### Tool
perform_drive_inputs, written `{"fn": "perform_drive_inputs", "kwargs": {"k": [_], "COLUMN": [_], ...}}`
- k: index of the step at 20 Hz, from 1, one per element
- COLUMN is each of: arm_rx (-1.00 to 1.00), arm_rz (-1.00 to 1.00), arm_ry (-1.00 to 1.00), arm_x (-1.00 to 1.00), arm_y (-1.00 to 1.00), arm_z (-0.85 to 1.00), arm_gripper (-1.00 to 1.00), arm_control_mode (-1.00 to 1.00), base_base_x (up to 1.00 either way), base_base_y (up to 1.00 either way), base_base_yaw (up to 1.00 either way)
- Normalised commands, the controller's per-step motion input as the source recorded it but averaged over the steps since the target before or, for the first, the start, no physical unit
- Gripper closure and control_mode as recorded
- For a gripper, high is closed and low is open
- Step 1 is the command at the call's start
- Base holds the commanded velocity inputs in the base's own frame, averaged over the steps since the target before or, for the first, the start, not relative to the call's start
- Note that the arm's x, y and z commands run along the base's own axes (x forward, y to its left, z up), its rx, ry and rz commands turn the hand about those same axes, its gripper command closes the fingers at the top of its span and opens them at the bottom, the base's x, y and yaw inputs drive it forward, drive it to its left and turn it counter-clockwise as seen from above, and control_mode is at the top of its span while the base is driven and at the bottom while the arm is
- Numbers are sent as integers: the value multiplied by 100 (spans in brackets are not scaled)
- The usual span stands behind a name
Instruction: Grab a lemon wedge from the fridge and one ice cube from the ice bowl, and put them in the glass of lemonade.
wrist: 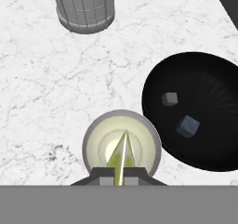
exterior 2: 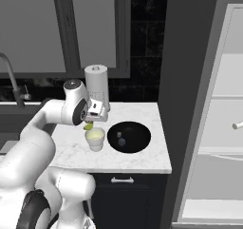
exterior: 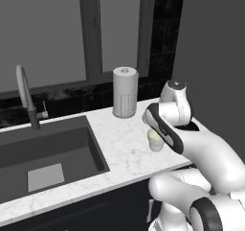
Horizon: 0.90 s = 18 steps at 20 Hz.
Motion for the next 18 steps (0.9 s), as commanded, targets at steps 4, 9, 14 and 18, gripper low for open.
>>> {"fn": "perform_drive_inputs", "kwargs": {"k": [4,9,14,18], "arm_rx": [0,0,0,0], "arm_rz": [1,0,0,0], "arm_ry": [0,-3,-1,0], "arm_x": [16,0,0,7], "arm_y": [0,0,0,0], "arm_z": [-1,-24,-21,-1], "arm_gripper": [100,100,100,100], "arm_control_mode": [-100,-100,-100,-100], "base_base_x": [0,0,0,0], "base_base_y": [0,0,0,0], "base_base_yaw": [0,0,0,0]}}
